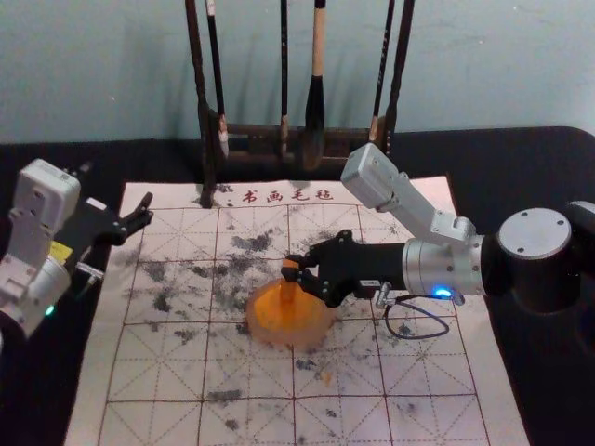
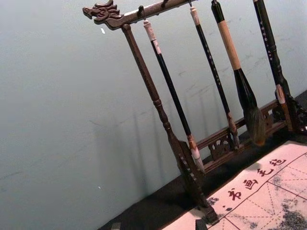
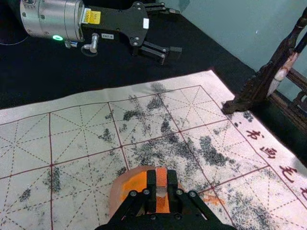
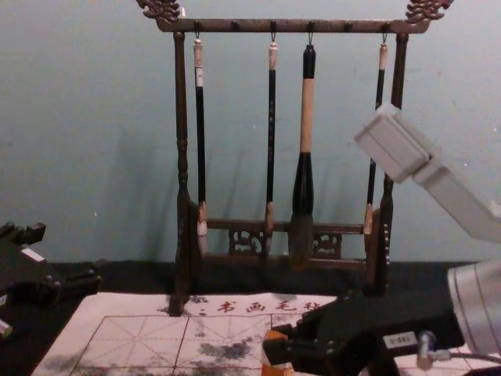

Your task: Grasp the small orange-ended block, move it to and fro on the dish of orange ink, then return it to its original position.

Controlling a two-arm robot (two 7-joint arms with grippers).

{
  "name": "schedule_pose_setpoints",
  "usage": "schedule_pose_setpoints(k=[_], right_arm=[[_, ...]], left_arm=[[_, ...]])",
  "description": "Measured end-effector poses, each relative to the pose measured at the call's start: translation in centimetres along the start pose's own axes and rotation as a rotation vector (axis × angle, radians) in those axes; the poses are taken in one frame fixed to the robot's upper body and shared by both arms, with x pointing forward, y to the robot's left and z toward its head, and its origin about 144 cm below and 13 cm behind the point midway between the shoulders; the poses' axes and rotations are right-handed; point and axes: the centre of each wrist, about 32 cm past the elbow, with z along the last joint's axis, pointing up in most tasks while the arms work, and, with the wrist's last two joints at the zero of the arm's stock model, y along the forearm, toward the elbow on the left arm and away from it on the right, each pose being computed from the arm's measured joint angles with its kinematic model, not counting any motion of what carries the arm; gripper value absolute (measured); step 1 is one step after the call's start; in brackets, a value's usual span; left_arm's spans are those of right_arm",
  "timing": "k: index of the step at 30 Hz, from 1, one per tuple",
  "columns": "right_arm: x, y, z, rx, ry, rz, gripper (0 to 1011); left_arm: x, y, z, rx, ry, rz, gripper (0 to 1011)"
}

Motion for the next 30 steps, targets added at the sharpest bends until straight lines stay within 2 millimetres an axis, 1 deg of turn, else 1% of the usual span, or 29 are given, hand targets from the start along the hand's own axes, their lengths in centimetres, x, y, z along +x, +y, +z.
schedule_pose_setpoints(k=[17, 30], right_arm=[[0.3, -0.6, -0.5, -0.008, 0.012, -0.022, 129], [-0.2, -1.7, -0.8, -0.001, 0.018, -0.014, 129]], left_arm=[[0.0, 0.0, 0.0, 0.000, 0.000, 0.000, 1001], [0.0, 0.0, 0.0, 0.000, 0.000, 0.000, 1001]])
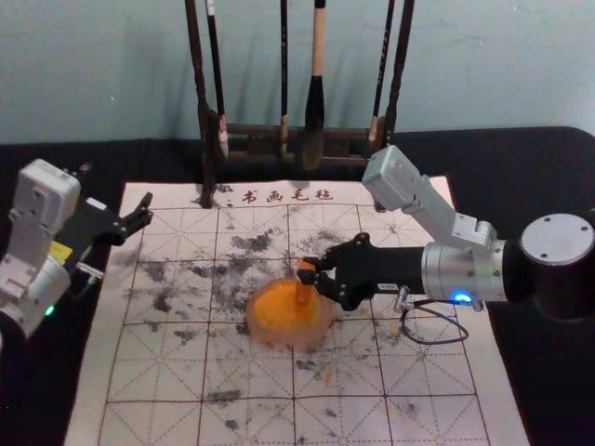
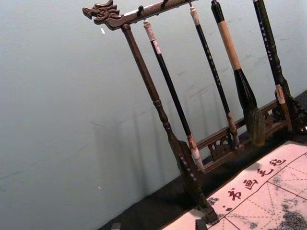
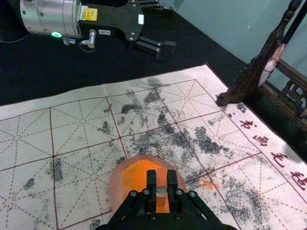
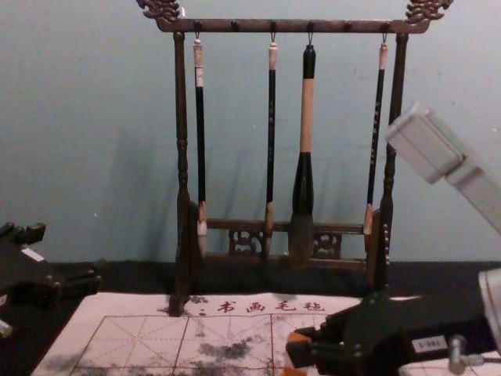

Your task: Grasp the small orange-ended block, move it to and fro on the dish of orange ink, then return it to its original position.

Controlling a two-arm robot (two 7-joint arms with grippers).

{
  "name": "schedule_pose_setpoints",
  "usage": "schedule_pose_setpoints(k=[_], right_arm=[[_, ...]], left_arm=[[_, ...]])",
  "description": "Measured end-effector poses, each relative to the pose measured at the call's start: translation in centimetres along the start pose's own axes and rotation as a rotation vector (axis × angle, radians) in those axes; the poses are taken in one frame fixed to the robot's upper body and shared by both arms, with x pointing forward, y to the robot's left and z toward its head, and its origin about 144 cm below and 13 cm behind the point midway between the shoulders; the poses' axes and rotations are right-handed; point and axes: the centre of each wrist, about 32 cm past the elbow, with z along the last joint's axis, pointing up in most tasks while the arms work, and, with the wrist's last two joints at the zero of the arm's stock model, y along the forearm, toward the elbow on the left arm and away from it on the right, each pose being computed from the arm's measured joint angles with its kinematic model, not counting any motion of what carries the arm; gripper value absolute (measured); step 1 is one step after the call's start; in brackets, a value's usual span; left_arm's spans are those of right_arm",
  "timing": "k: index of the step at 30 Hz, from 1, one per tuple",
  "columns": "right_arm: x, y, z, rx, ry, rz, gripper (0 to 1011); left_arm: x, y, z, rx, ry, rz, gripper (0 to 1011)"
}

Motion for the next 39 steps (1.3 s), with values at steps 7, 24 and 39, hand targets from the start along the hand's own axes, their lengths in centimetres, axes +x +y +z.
schedule_pose_setpoints(k=[7, 24, 39], right_arm=[[-0.3, -0.5, -0.3, -0.005, -0.001, 0.007, 129], [-1.1, -0.7, -0.6, -0.003, 0.009, 0.033, 129], [-1.4, 0.1, -0.5, 0.003, 0.015, 0.060, 129]], left_arm=[[0.0, 0.0, 0.0, 0.000, 0.000, 0.000, 1001], [0.0, 0.0, 0.0, 0.000, 0.000, 0.000, 1001], [0.0, 0.0, 0.0, 0.000, 0.000, 0.000, 1001]])
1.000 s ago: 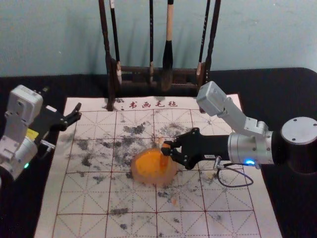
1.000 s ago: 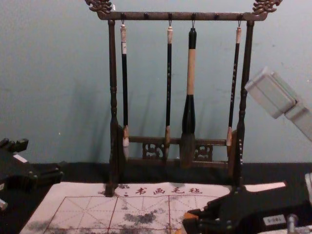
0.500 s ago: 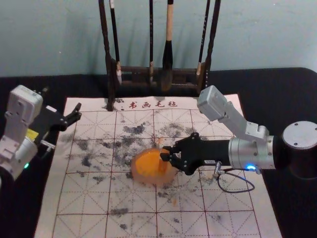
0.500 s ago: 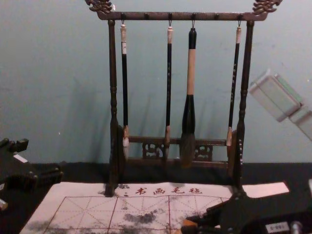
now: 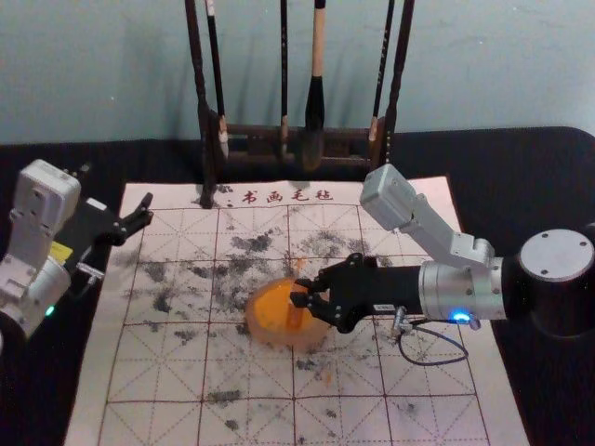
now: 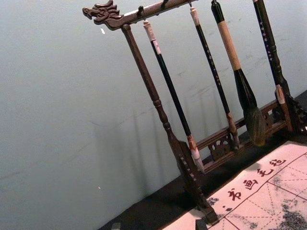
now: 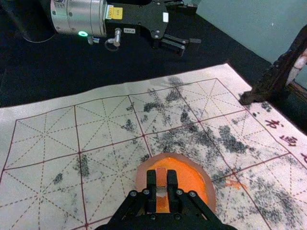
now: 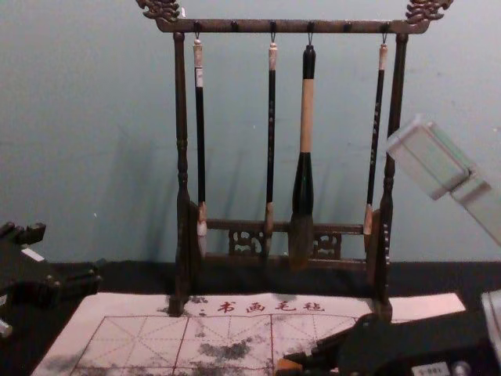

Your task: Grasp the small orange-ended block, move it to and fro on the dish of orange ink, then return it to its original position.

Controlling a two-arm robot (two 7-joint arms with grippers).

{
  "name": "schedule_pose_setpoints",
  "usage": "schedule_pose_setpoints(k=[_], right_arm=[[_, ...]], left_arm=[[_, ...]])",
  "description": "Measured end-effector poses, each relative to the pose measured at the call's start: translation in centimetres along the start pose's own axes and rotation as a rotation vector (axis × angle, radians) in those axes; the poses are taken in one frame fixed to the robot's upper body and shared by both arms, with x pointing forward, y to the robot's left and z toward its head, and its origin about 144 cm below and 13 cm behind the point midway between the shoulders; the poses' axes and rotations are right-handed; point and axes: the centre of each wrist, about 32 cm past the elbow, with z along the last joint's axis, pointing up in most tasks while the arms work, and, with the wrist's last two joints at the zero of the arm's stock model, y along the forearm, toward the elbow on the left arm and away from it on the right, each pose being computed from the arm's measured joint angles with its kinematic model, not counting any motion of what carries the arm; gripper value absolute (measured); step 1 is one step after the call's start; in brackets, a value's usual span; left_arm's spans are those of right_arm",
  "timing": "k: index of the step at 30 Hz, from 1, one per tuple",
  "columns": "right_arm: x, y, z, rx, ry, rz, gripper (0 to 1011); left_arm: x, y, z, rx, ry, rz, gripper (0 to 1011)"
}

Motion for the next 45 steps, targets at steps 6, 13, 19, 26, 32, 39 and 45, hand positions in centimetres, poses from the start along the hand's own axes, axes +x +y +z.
schedule_pose_setpoints(k=[6, 13, 19, 26, 32, 39, 45], right_arm=[[0.1, 0.7, 0.2, 0.006, 0.001, 0.009, 129], [0.2, 1.4, 0.4, 0.009, 0.002, 0.018, 129], [0.4, 2.1, 0.6, 0.011, 0.001, 0.021, 129], [0.8, 2.9, 0.8, 0.015, 0.004, 0.014, 129], [1.2, 3.2, 0.9, 0.016, 0.007, -0.001, 129], [1.7, 2.9, 0.8, 0.014, 0.013, -0.027, 129], [2.0, 2.5, 0.7, 0.015, 0.017, -0.047, 129]], left_arm=[[0.0, 0.0, 0.0, 0.000, 0.000, 0.000, 1001], [0.0, 0.0, 0.0, 0.000, 0.000, 0.000, 1001], [0.0, 0.0, 0.0, 0.000, 0.000, 0.000, 1001], [0.0, 0.0, 0.0, 0.000, 0.000, 0.000, 1001], [0.0, 0.0, 0.0, 0.000, 0.000, 0.000, 1001], [0.0, 0.0, 0.0, 0.000, 0.000, 0.000, 1001], [0.0, 0.0, 0.0, 0.000, 0.000, 0.000, 1001]])
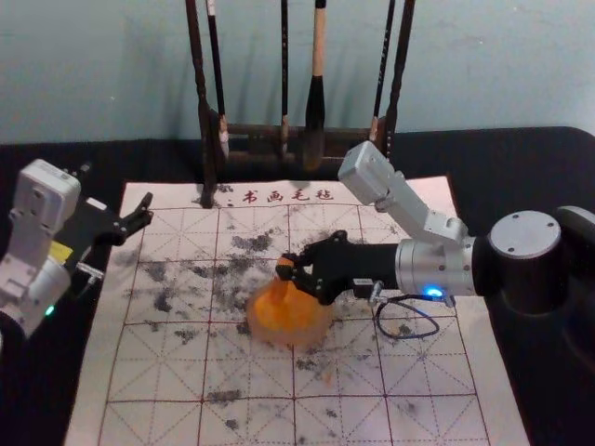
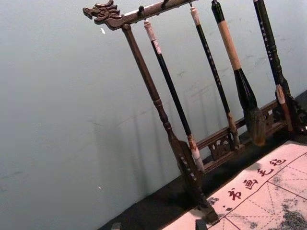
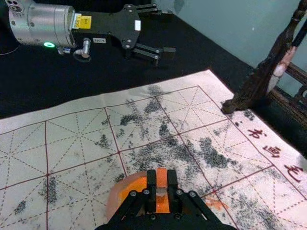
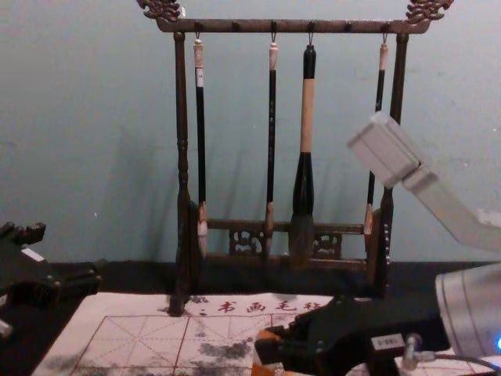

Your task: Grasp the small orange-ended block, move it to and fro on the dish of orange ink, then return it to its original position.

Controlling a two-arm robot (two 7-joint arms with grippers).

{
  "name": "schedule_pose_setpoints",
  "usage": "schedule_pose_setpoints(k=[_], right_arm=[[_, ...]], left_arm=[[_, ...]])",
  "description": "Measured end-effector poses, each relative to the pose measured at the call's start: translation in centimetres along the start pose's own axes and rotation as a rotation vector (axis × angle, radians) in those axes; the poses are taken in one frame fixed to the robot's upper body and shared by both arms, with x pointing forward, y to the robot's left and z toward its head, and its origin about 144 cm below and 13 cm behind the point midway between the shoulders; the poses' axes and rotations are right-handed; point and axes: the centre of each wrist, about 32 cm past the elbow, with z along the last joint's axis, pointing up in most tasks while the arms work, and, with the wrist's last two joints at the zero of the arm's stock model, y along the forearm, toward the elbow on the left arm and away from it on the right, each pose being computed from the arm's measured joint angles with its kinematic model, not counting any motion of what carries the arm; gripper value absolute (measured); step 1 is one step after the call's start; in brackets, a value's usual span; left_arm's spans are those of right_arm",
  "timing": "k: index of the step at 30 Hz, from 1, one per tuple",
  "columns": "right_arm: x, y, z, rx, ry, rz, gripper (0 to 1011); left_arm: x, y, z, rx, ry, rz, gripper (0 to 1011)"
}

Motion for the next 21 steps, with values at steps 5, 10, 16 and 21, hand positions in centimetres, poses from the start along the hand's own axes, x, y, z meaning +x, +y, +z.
schedule_pose_setpoints(k=[5, 10, 16, 21], right_arm=[[0.1, -0.3, 0.0, 0.002, 0.003, -0.010, 129], [0.1, -0.8, -0.1, 0.007, 0.005, -0.018, 129], [0.1, -1.2, -0.3, 0.004, 0.007, -0.025, 129], [0.0, -1.6, -0.6, -0.001, 0.011, -0.029, 129]], left_arm=[[0.0, 0.0, 0.0, 0.000, 0.000, 0.000, 1001], [0.0, 0.0, 0.0, 0.000, 0.000, 0.000, 1001], [0.0, 0.0, 0.0, 0.000, 0.000, 0.000, 1001], [0.0, 0.0, 0.0, 0.000, 0.000, 0.000, 1001]])
